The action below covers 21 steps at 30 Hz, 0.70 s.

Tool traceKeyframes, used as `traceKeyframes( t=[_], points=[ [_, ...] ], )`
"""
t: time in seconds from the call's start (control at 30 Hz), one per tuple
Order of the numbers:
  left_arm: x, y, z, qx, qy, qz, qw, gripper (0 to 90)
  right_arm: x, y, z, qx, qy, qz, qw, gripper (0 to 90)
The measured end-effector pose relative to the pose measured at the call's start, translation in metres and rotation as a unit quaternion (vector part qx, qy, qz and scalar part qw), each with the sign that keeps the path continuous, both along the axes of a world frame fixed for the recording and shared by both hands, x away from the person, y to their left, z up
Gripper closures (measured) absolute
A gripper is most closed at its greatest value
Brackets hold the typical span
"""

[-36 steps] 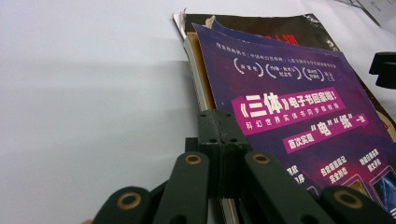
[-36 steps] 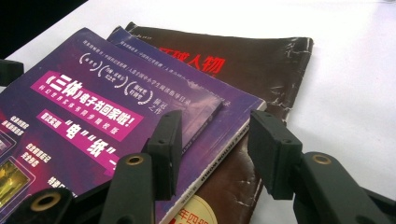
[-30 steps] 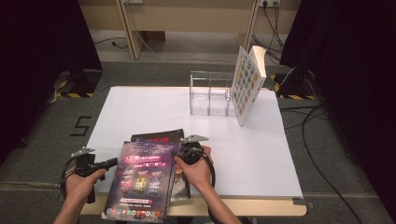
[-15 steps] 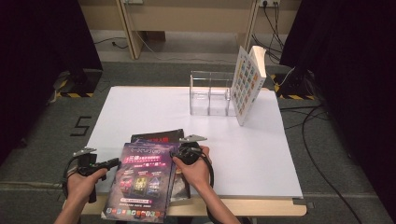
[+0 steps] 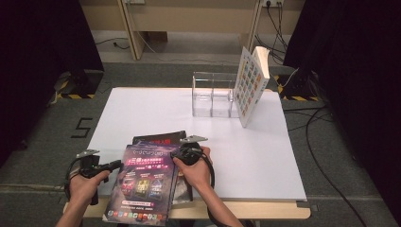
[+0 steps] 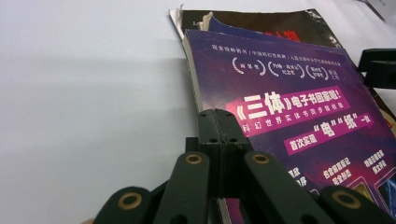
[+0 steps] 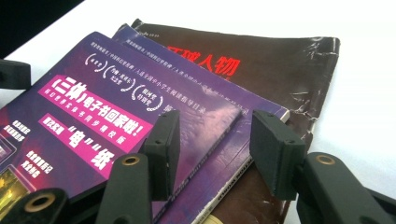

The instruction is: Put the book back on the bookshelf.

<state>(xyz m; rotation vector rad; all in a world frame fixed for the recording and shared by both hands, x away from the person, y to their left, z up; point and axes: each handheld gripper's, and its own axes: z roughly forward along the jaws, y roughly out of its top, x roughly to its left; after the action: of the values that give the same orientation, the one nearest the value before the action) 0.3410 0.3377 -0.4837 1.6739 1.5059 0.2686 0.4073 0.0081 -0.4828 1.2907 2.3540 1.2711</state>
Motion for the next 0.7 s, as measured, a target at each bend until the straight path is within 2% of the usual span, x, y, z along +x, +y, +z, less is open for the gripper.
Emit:
traceKeyframes(
  t=[0.2, 0.4, 0.53, 0.67, 0.7],
  points=[
    [0.000, -0.004, 0.001, 0.008, -0.003, -0.003, 1.0000, 89.8, 0.004, 0.000, 0.000, 0.006, 0.012, 0.000, 0.9999, 50.2],
    [-0.001, -0.010, 0.003, 0.013, -0.005, -0.010, 0.9998, 89.7, 0.002, -0.001, -0.001, 0.009, 0.010, -0.003, 0.9999, 49.3],
    [-0.001, -0.014, 0.003, 0.025, -0.007, -0.015, 0.9996, 89.6, 0.002, -0.005, -0.004, -0.001, 0.010, -0.002, 0.9999, 47.9],
    [-0.002, -0.016, 0.006, 0.009, -0.010, -0.019, 0.9997, 89.7, 0.001, -0.009, -0.005, 0.002, 0.018, -0.006, 0.9998, 47.6],
    [-0.003, -0.017, 0.007, 0.012, -0.012, -0.024, 0.9996, 89.7, 0.000, -0.009, -0.005, 0.001, 0.019, -0.005, 0.9998, 47.7]
  ],
)
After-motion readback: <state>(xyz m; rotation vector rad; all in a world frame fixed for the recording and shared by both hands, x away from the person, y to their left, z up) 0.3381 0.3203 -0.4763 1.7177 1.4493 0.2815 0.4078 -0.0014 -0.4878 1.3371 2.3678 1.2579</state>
